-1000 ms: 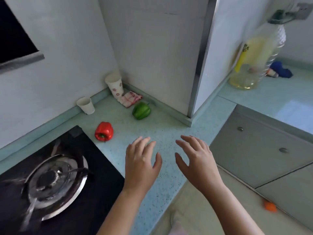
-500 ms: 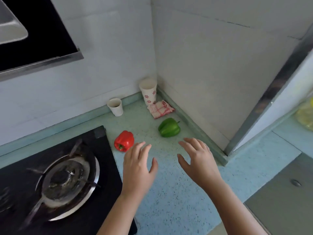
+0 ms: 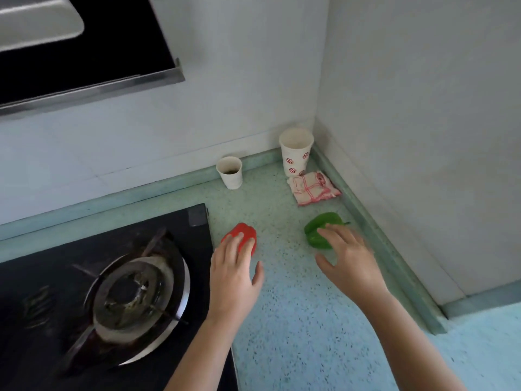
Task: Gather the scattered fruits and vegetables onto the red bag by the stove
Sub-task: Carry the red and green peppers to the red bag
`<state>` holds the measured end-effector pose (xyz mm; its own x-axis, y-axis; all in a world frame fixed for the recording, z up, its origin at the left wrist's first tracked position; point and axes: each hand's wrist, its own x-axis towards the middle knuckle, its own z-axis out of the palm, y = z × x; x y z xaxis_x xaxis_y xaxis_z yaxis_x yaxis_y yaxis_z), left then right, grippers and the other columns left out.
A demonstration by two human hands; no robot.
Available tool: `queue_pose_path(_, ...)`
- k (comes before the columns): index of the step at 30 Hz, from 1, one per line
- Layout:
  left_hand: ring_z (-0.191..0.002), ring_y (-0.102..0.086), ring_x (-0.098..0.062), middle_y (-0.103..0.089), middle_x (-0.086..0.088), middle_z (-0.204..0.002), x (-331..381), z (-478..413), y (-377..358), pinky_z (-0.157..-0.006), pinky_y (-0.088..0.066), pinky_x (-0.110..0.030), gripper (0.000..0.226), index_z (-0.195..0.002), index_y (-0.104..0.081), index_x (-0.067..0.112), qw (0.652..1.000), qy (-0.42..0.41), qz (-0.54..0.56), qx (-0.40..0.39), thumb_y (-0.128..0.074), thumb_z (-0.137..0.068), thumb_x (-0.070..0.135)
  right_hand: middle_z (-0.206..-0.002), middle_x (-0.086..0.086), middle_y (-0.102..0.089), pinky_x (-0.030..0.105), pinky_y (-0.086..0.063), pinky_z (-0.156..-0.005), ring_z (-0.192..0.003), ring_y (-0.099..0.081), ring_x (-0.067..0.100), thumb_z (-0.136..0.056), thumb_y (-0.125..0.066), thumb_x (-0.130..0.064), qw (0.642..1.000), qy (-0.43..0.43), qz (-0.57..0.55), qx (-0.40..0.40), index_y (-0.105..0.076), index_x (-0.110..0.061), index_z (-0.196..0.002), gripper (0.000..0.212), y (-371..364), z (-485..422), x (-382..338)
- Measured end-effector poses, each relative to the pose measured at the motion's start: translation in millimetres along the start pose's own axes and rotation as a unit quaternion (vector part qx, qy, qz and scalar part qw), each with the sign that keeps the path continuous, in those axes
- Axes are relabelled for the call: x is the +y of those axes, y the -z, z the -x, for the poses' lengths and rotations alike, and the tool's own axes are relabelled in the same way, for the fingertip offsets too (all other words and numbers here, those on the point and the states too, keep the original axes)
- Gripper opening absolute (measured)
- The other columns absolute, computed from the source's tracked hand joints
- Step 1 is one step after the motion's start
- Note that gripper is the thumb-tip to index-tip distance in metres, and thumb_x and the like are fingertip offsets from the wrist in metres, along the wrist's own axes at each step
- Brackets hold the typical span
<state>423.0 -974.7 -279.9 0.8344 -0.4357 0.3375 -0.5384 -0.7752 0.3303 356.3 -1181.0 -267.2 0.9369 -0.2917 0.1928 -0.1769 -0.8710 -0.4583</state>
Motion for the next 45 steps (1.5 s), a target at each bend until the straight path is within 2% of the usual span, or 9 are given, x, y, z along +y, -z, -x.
queue_pose_path(2, -0.106, -0.056, -0.038, -0.060, -0.017, -0.114, -8, -7, -9, -0.086, -0.048, -0.051, 0.043, -0.109, -0.062, 0.002, 1.000, 0.013, -0.002, -0.004, -0.052, -0.078, 0.030, -0.119, 0.013, -0.060, 0.051, -0.042, -0.093, -0.112, -0.053, 0.035, -0.074, -0.072, -0.019, 1.000, 0.009, 0.000, -0.008, -0.060, -0.009, -0.115, 0.044, -8, -13, 4)
queue_pose_path(6, -0.106, -0.055, -0.040, -0.059, -0.018, -0.114, -22, -20, -24, -0.084, -0.049, -0.054, 0.048, -0.111, -0.059, 0.002, 0.999, 0.034, -0.006, -0.018, -0.076, -0.070, 0.021, -0.113, 0.016, -0.061, 0.054, -0.042, -0.093, -0.108, -0.054, 0.038, -0.071, -0.075, -0.018, 0.999, 0.029, 0.014, -0.023, -0.062, -0.006, -0.110, 0.043, -21, -35, 12)
queue_pose_path(14, -0.110, -0.053, -0.038, -0.056, -0.017, -0.118, -39, -35, -49, -0.086, -0.047, -0.053, 0.061, -0.115, -0.058, 0.004, 0.997, 0.061, 0.002, -0.045, -0.080, -0.064, 0.028, -0.130, 0.009, -0.048, 0.047, -0.028, -0.104, -0.127, -0.032, 0.030, -0.076, -0.070, -0.035, 0.994, -0.004, 0.058, -0.087, -0.055, -0.016, -0.120, 0.050, -36, -60, 26)
queue_pose_path(17, -0.109, -0.053, -0.039, -0.055, -0.019, -0.119, -41, -36, -56, -0.083, -0.048, -0.053, 0.064, -0.116, -0.056, 0.005, 0.996, 0.070, 0.005, -0.048, -0.082, -0.062, 0.028, -0.132, 0.011, -0.045, 0.053, -0.032, -0.101, -0.128, -0.029, 0.032, -0.072, -0.074, -0.032, 0.993, -0.017, 0.058, -0.105, -0.056, -0.016, -0.118, 0.053, -39, -63, 31)
queue_pose_path(21, -0.106, -0.053, -0.041, -0.053, -0.021, -0.121, -41, -34, -62, -0.080, -0.050, -0.052, 0.067, -0.118, -0.055, 0.006, 0.995, 0.086, 0.016, -0.040, -0.084, -0.060, 0.024, -0.123, 0.018, -0.051, 0.062, -0.040, -0.090, -0.120, -0.037, 0.041, -0.059, -0.082, -0.023, 0.993, -0.013, 0.063, -0.103, -0.059, -0.012, -0.112, 0.059, -46, -63, 36)
queue_pose_path(26, -0.106, -0.051, -0.040, -0.051, -0.020, -0.123, -39, -32, -65, -0.074, -0.052, -0.048, 0.069, -0.122, -0.053, 0.008, 0.993, 0.106, 0.036, -0.029, -0.083, -0.061, 0.018, -0.121, 0.020, -0.052, 0.064, -0.041, -0.087, -0.117, -0.040, 0.044, -0.055, -0.084, -0.019, 0.993, -0.016, 0.064, -0.097, -0.059, -0.012, -0.112, 0.063, -50, -62, 40)
queue_pose_path(32, -0.110, -0.049, -0.040, -0.049, -0.020, -0.126, -38, -31, -62, -0.079, -0.050, -0.047, 0.069, -0.125, -0.052, 0.008, 0.991, 0.116, 0.054, -0.032, -0.083, -0.063, 0.019, -0.140, 0.012, -0.032, 0.050, -0.032, -0.102, -0.130, -0.019, 0.032, -0.071, -0.075, -0.015, 0.990, -0.028, 0.077, -0.114, -0.042, -0.019, -0.133, 0.071, -41, -63, 44)
queue_pose_path(37, -0.112, -0.048, -0.036, -0.048, -0.018, -0.128, -31, -22, -53, -0.081, -0.049, -0.043, 0.067, -0.125, -0.052, 0.009, 0.990, 0.106, 0.084, -0.036, -0.082, -0.065, 0.019, -0.132, 0.015, -0.041, 0.050, -0.036, -0.096, -0.122, -0.028, 0.035, -0.067, -0.078, -0.011, 0.994, -0.048, 0.032, -0.091, -0.047, -0.016, -0.129, 0.069, -35, -55, 44)
queue_pose_path(45, -0.116, -0.046, -0.033, -0.046, -0.014, -0.131, -9, 1, -28, -0.085, -0.051, -0.041, 0.065, -0.126, -0.051, 0.013, 0.984, 0.102, 0.145, -0.019, -0.080, -0.068, 0.021, -0.129, 0.006, -0.037, 0.037, -0.034, -0.098, -0.120, -0.027, 0.024, -0.076, -0.071, -0.027, 0.994, -0.057, 0.004, -0.098, -0.039, -0.023, -0.134, 0.067, -21, -32, 28)
